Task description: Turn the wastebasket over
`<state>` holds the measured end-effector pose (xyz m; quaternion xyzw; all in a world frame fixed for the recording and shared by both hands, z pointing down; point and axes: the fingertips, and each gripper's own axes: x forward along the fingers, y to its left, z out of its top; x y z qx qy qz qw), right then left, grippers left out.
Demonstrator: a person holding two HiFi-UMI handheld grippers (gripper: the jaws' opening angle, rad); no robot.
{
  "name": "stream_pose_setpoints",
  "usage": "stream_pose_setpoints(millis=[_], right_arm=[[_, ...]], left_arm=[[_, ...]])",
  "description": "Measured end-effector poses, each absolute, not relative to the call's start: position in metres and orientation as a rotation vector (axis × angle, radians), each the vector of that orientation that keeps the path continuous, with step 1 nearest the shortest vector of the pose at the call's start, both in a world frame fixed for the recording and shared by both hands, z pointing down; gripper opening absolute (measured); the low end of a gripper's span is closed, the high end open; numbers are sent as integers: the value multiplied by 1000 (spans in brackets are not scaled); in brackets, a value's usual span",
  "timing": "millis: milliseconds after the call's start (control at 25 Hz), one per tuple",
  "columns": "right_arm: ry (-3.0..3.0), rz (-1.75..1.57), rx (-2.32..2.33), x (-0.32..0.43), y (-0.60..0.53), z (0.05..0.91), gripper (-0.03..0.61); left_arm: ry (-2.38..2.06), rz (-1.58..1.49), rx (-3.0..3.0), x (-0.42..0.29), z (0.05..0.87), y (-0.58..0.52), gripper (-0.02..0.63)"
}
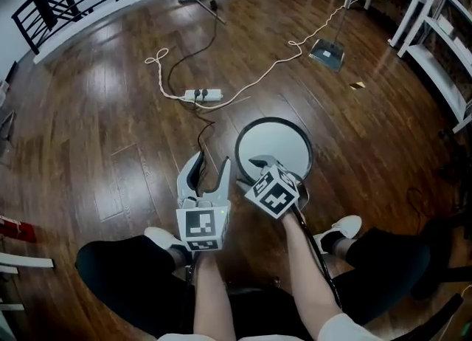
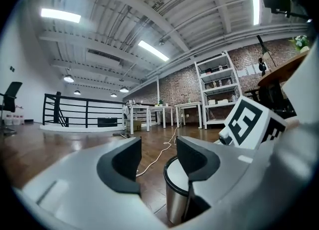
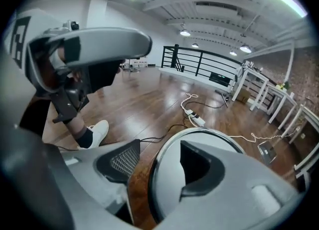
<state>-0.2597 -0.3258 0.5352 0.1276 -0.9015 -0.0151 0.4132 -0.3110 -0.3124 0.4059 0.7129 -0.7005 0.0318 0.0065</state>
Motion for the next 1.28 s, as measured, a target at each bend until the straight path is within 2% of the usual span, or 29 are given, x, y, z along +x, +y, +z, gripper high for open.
stream_pose_setpoints(millis=[80, 200, 360, 600, 800, 1000, 1280], right_arm=[[-2242, -30, 300, -265, -330, 547, 219], [-2183, -70, 289, -268, -331, 564, 207], [-2116, -138, 339, -267, -336, 583, 141], [-2110, -92, 352, -271, -340, 579, 103], [-2267, 83, 413, -267, -358, 556, 61], [-2428, 249, 427, -257, -373, 516, 57], [-2743, 815, 571, -208, -414, 488, 54]], left_arm=[[-2193, 102, 2211, -315, 411, -310, 244], [-2198, 82, 2176, -319, 413, -304, 239], [-2198, 76, 2156, -318, 419, -302, 236], [-2239, 98, 2106, -330, 423, -299, 218], [-2254, 106, 2071, -345, 425, -303, 218], [-2255, 49, 2049, -352, 419, -308, 210], [-2205, 49, 2049, -346, 434, -319, 209]])
